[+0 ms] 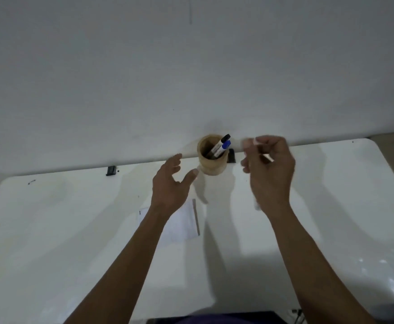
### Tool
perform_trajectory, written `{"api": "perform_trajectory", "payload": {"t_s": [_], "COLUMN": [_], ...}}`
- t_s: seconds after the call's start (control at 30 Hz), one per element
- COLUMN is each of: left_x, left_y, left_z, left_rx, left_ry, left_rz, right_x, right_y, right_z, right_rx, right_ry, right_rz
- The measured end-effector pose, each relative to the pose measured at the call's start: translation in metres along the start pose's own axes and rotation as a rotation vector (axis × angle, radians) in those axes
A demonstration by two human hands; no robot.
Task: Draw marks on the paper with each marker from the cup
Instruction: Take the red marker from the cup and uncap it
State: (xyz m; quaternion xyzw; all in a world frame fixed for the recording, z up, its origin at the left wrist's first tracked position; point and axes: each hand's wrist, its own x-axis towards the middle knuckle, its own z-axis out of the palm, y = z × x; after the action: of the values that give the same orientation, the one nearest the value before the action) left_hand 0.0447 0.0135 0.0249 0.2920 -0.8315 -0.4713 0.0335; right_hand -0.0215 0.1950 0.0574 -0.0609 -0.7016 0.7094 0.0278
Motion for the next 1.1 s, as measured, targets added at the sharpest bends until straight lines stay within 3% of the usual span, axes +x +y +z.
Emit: {"api": "perform_trajectory", "payload": {"t_s": [0.2,0.33,0.57,0.7,0.97,1.03,1.1], "left_x": [-0.032,-0.05,-0.073,-0.085,-0.103,-0.105,-0.106], "left_y": [-0.012,-0.029,-0.088,-0.112,-0.137,-0.138,-0.138], "left_z": [-0.051,-0.08,-0.127,-0.149,-0.161,-0.159,-0.158], "left_rx": [-0.132,-0.168,-0.371,-0.427,-0.271,-0.303,-0.311], "left_ry": [-0.152,-0.182,-0.081,-0.096,-0.099,-0.121,-0.143], "left_rz": [0.049,0.09,-0.032,-0.041,0.004,-0.001,0.004], "right_x": [-0.062,-0.097,-0.14,-0.159,-0.198,-0.205,-0.209], "right_y": [0.029,0.028,0.023,0.025,0.021,0.027,0.034], "right_z": [0.031,0.058,0.084,0.09,0.111,0.117,0.121], "right_rx": [-0.339,-0.423,-0.593,-0.359,0.18,0.259,0.189], "right_ry": [-0.449,-0.529,-0.656,-0.594,-0.298,-0.329,-0.405], "right_rz": [0.111,0.092,0.062,0.155,0.439,0.493,0.479]}}
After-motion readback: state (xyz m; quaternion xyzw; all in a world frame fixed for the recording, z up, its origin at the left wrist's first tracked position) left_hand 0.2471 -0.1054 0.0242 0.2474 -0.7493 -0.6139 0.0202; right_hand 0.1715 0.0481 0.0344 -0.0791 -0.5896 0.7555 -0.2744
